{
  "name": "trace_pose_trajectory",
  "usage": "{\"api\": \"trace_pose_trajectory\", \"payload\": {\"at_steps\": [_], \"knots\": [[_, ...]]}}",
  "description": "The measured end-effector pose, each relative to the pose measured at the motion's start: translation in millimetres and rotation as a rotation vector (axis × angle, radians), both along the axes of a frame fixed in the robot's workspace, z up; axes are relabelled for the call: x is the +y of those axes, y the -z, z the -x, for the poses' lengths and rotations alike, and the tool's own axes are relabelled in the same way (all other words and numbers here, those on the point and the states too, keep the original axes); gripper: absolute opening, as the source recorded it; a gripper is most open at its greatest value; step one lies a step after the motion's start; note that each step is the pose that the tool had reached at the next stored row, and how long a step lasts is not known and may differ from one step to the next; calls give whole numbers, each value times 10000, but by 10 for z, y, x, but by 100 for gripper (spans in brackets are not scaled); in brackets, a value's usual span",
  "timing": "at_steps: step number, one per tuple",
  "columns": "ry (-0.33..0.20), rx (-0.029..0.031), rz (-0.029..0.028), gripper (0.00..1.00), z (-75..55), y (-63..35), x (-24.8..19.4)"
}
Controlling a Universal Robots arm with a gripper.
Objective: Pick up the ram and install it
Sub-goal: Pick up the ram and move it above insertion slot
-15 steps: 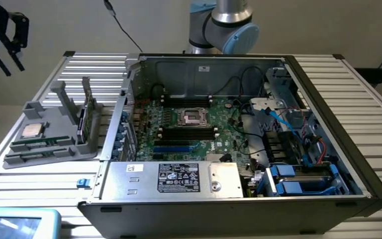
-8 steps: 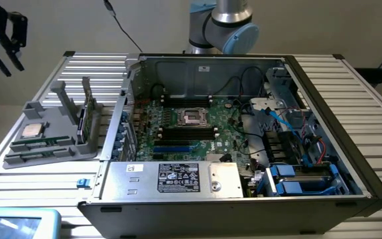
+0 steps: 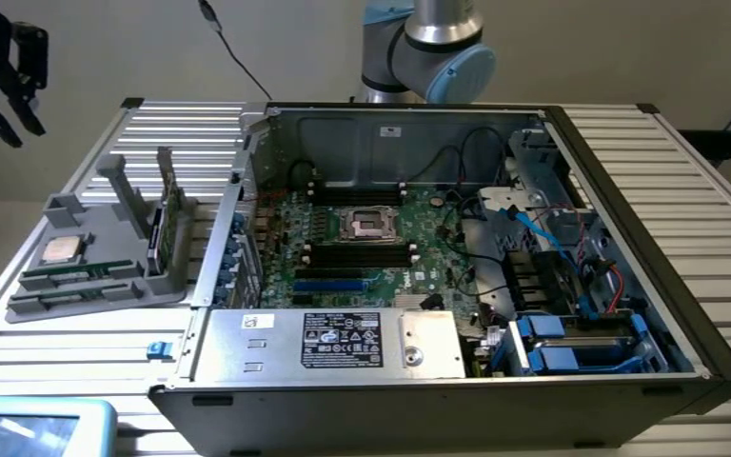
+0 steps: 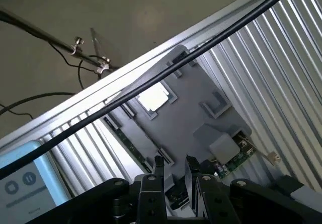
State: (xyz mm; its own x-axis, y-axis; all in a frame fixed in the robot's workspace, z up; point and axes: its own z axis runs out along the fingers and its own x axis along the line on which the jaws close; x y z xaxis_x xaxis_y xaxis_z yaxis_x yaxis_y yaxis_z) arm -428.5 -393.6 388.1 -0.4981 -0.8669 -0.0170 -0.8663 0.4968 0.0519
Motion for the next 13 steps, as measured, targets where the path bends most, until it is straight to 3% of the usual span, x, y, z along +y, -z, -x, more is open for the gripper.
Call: {"api": "trace_pose_trajectory", "payload": {"at_steps": [13], "knots": [[-2034, 0, 21, 30, 2, 16, 0]]}}
